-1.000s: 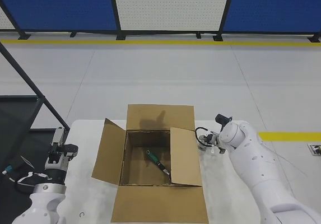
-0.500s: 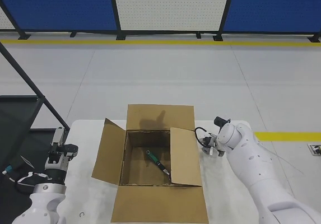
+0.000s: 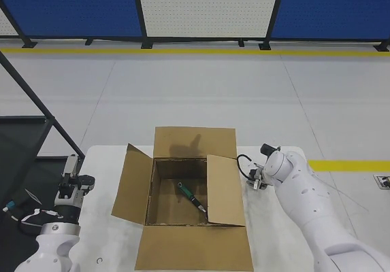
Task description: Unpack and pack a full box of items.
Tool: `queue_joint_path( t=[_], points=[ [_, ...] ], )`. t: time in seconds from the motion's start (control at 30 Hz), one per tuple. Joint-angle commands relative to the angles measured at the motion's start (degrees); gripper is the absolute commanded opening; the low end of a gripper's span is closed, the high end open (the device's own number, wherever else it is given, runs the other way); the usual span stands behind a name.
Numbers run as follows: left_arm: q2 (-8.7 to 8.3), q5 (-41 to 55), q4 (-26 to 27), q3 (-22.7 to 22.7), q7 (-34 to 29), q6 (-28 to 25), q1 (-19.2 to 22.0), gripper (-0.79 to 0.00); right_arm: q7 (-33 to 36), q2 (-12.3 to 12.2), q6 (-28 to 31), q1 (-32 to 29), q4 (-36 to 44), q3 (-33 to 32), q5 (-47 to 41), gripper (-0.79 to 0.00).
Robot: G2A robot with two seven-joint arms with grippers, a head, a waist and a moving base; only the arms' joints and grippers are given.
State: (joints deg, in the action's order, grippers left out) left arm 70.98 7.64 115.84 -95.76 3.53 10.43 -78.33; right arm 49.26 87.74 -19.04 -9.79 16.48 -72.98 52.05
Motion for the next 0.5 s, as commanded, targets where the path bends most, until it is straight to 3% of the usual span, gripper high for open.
queue_joint_path(
  t=[0.0,0.13,0.23,0.47],
  points=[
    [0.0,0.0,0.0,0.0,0.0,0.0,0.0,0.0,-0.13,-0.04,-0.12,0.1,-0.24,0.02,-0.11,-0.453],
    [0.0,0.0,0.0,0.0,0.0,0.0,0.0,0.0,-0.47,-0.2,-0.24,0.23,-0.63,0.0,-0.36,-0.505],
    [0.0,0.0,0.0,0.0,0.0,0.0,0.0,0.0,-0.78,-0.35,-0.28,0.22,-0.73,-0.09,-0.68,-0.588],
    [0.0,0.0,0.0,0.0,0.0,0.0,0.0,0.0,-1.43,-0.82,-0.55,0.11,-0.3,-0.32,-1.15,-0.628]
  ],
)
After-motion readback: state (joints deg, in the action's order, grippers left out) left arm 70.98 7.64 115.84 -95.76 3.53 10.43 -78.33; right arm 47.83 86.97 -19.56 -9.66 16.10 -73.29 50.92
